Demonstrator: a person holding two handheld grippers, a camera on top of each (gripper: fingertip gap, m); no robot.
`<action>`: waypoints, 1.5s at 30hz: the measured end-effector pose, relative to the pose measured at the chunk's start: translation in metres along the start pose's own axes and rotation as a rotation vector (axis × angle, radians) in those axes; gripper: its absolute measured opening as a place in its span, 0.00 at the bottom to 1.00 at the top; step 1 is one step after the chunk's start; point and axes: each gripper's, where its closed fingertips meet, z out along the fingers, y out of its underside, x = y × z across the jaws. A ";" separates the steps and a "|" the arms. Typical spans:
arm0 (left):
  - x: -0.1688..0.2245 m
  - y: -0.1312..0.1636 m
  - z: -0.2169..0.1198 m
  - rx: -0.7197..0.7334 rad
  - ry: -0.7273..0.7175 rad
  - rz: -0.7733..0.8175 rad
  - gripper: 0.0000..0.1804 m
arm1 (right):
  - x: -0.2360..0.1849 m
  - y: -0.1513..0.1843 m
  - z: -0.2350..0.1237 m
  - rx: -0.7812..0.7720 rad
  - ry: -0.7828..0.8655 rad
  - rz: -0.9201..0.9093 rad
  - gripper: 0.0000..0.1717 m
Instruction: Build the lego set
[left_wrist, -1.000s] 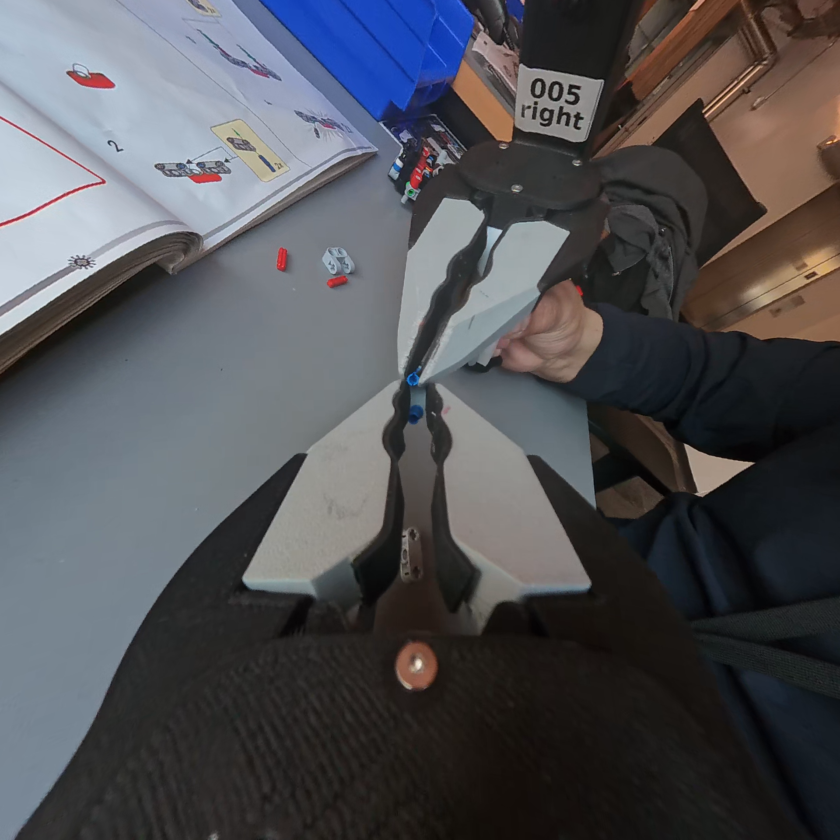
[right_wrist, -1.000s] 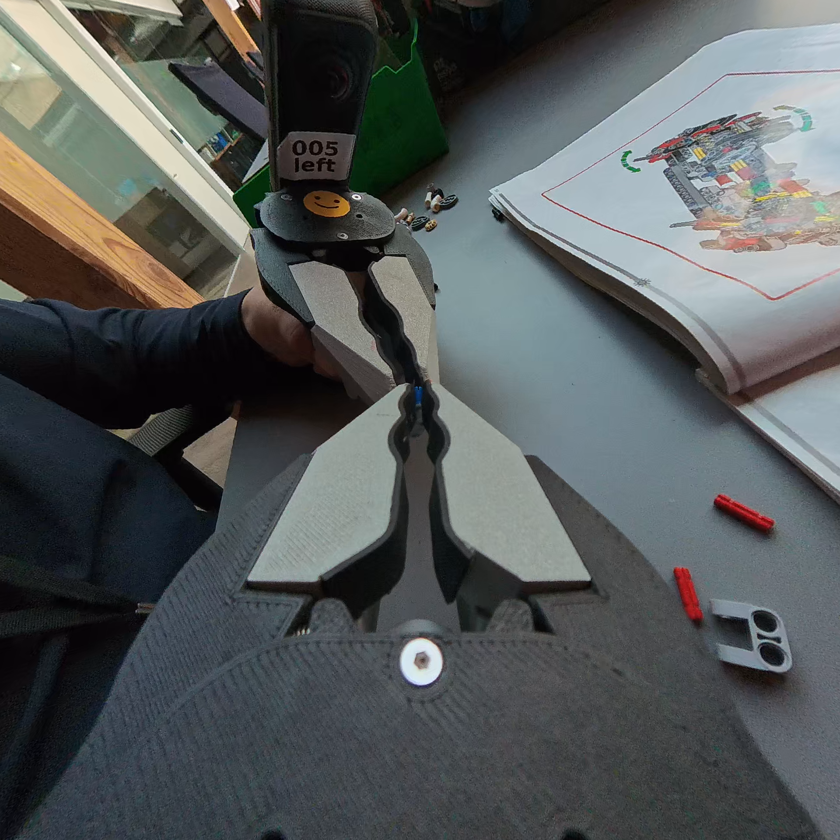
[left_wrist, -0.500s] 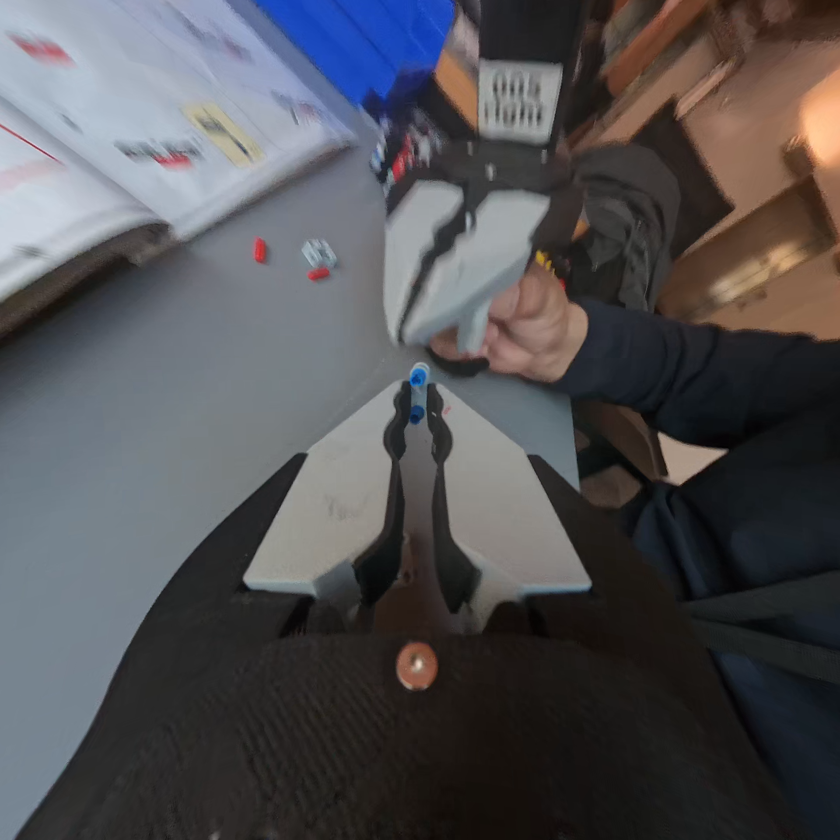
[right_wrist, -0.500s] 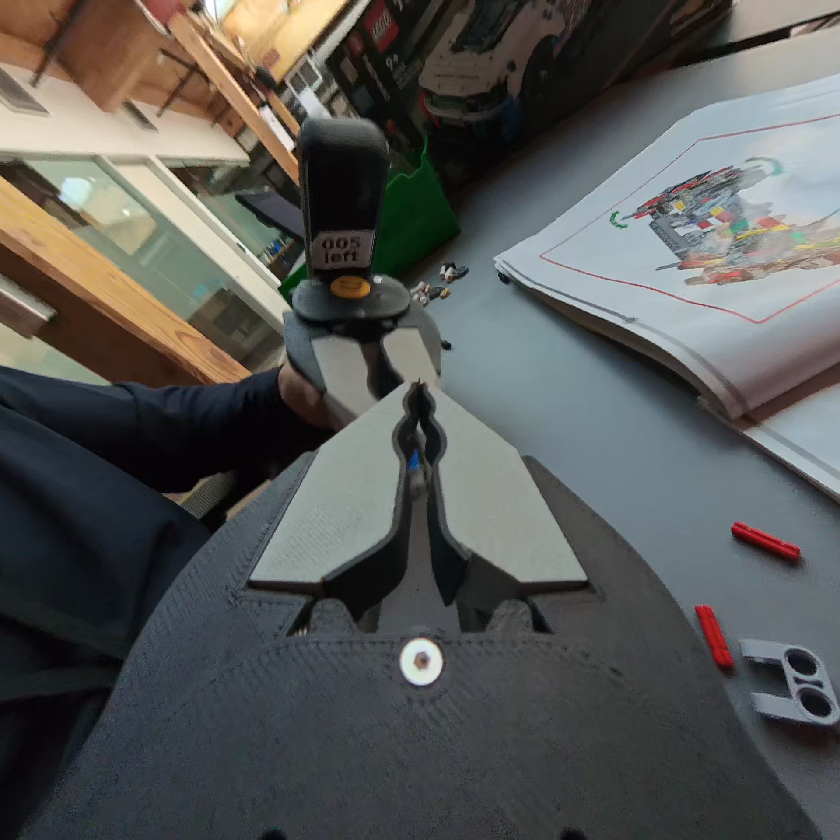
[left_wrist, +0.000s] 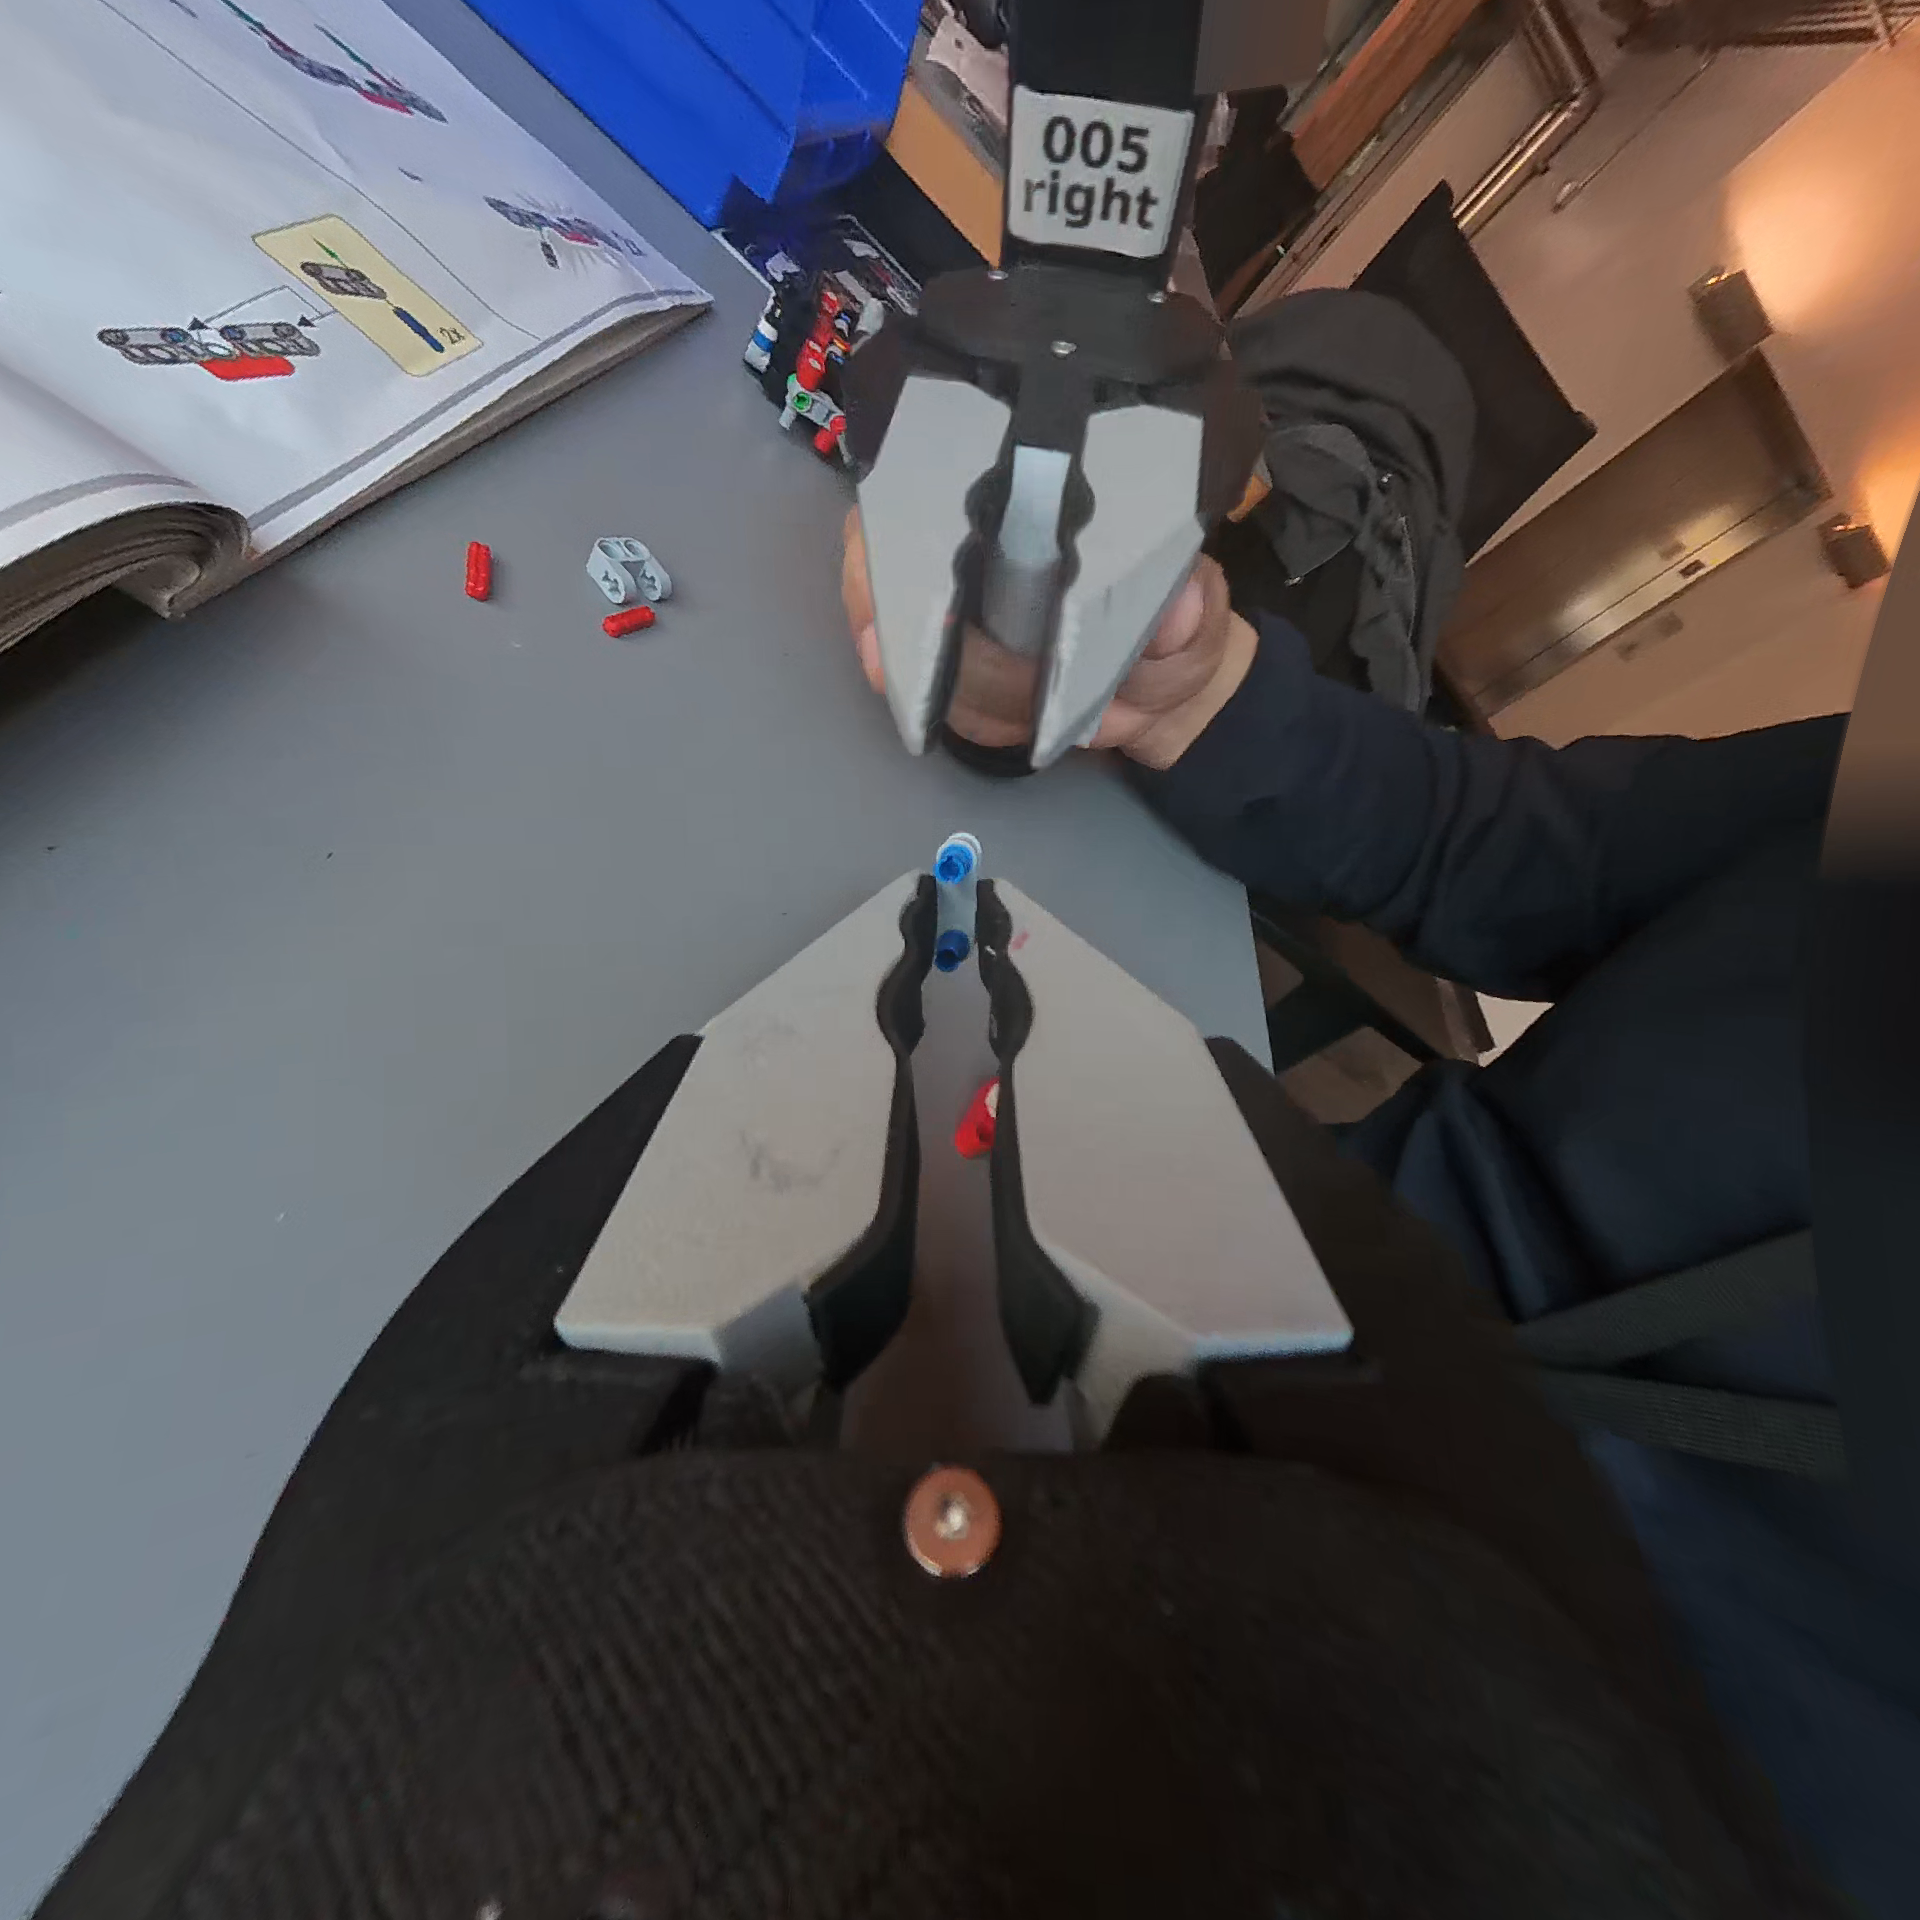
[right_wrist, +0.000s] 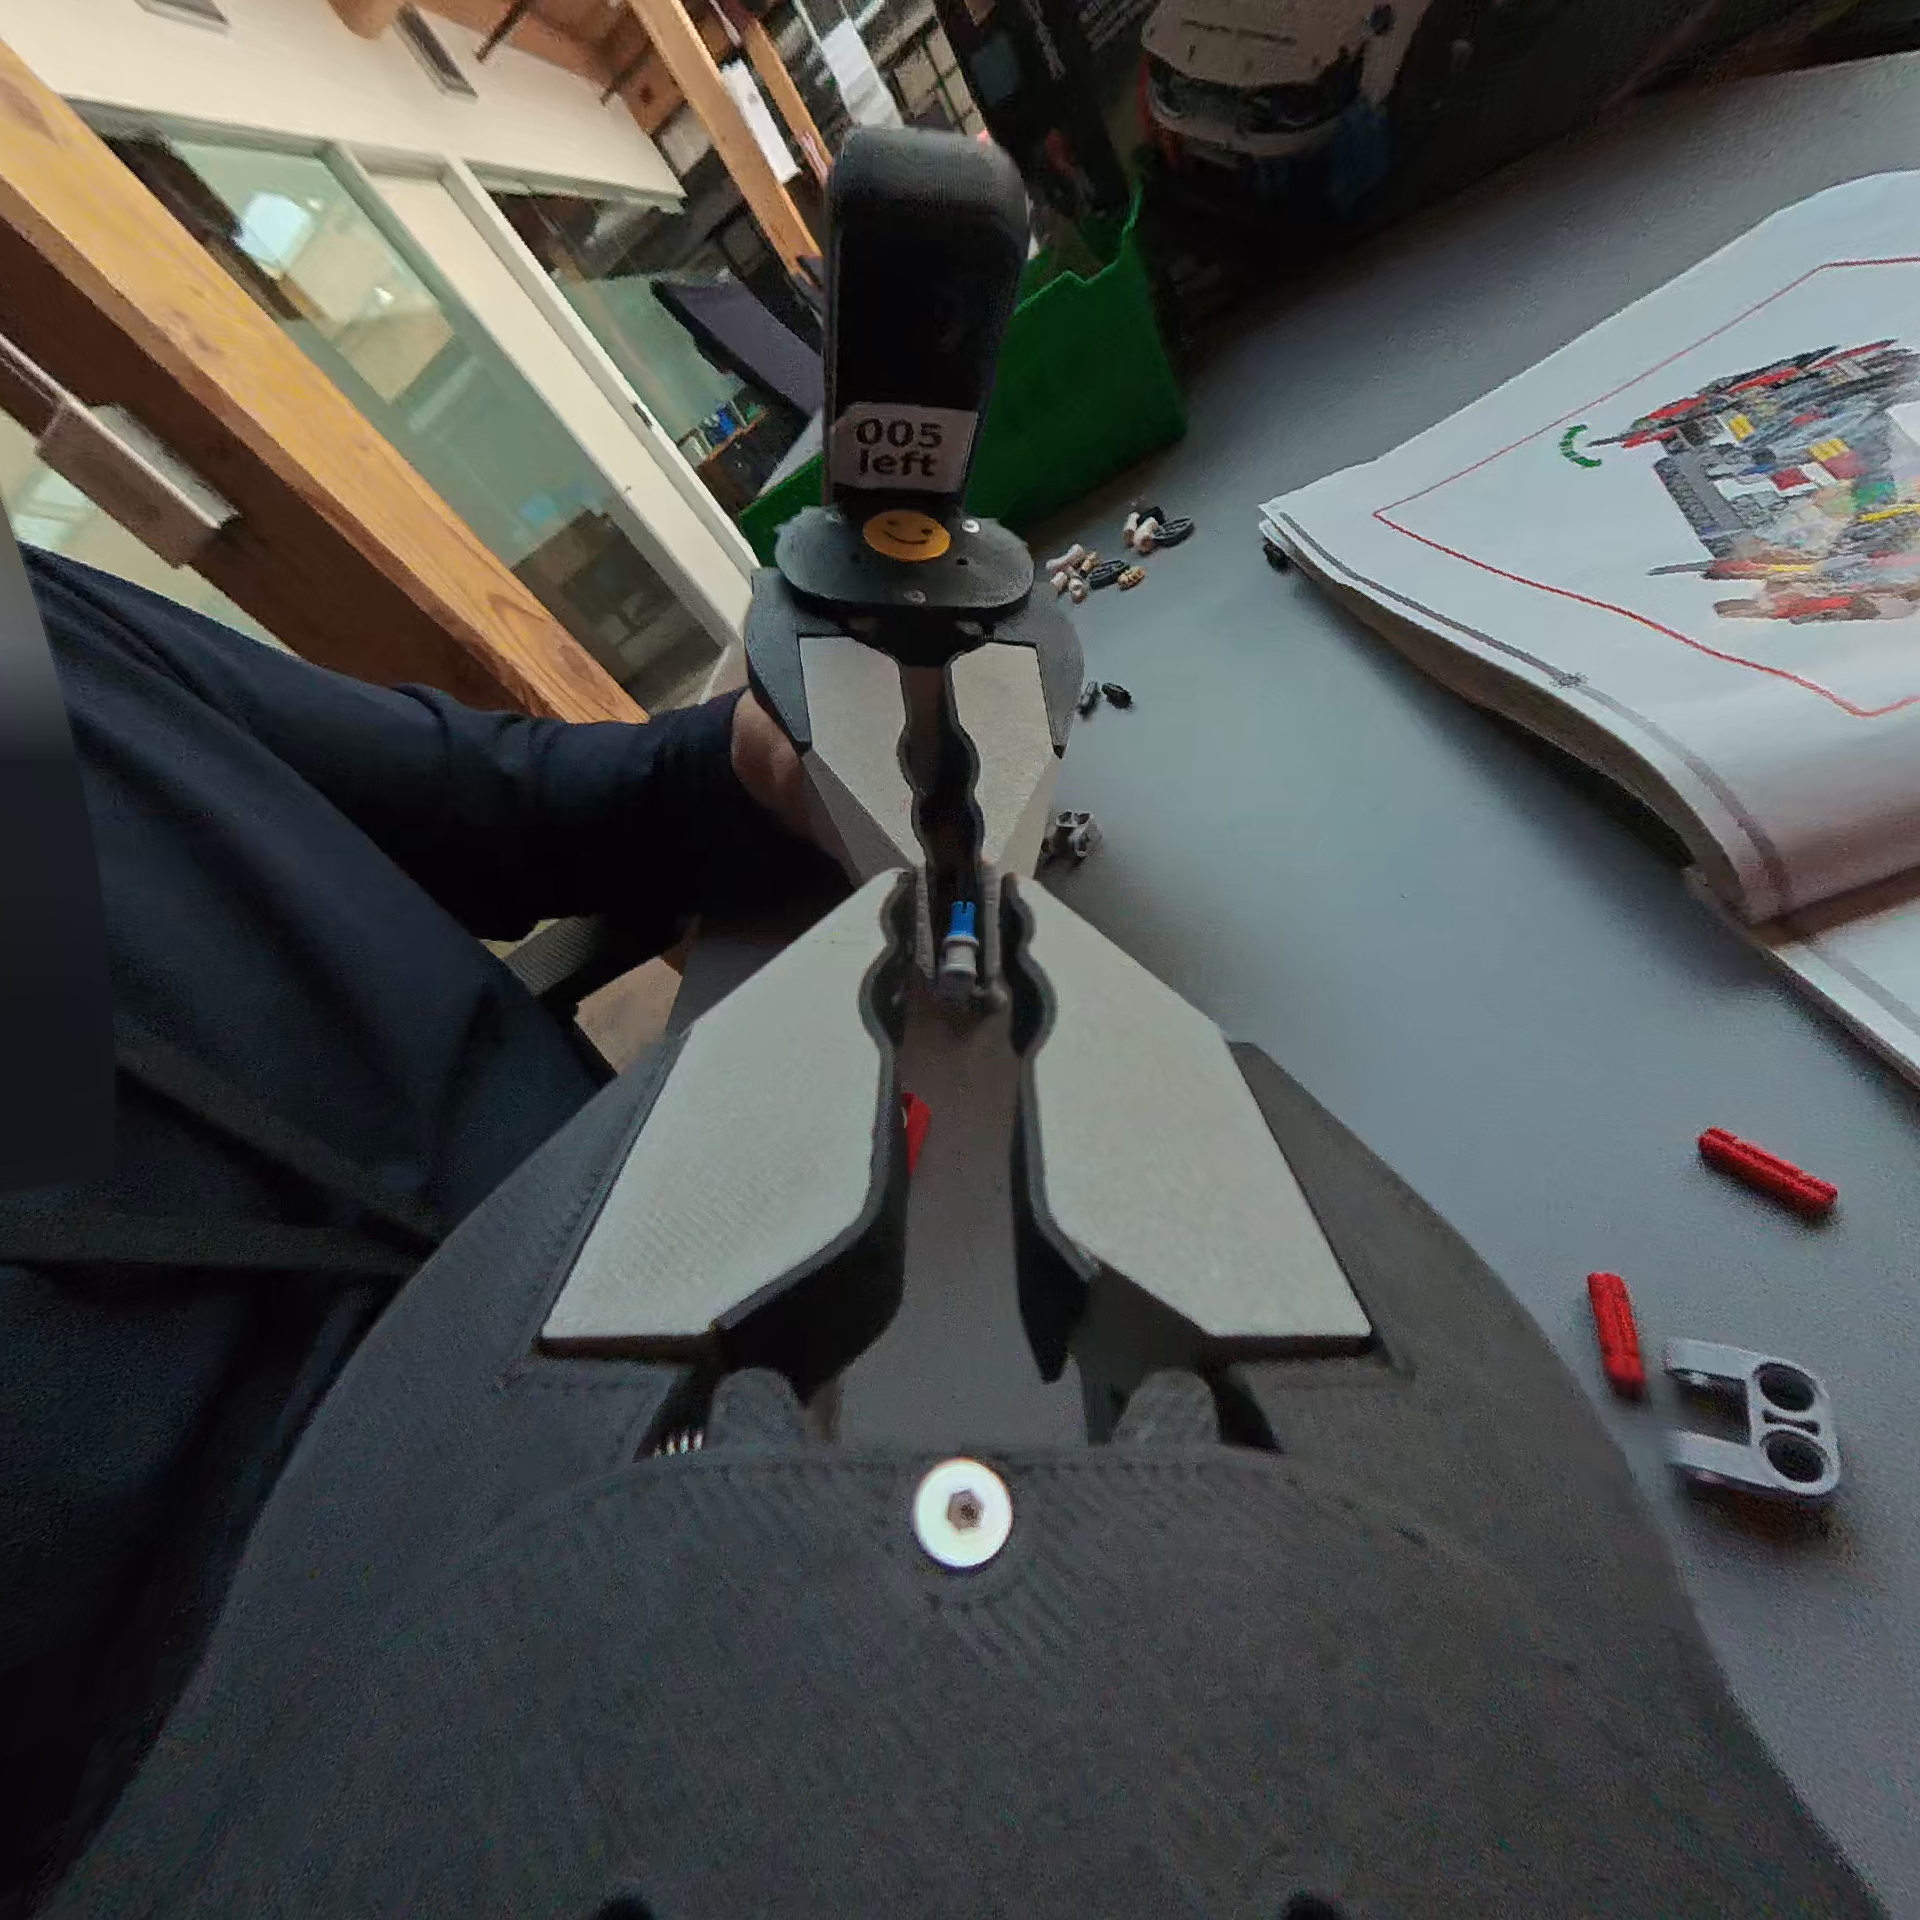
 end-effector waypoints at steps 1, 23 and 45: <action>0.000 0.001 0.000 -0.007 0.003 0.000 0.03 | -0.001 0.004 0.002 -0.024 0.006 -0.013 0.09; 0.005 -0.010 -0.006 0.028 -0.003 0.034 0.03 | 0.003 -0.002 0.000 0.013 0.015 0.010 0.05; 0.011 -0.030 -0.010 0.170 0.040 0.026 0.03 | -0.005 -0.021 0.004 0.179 -0.016 0.008 0.00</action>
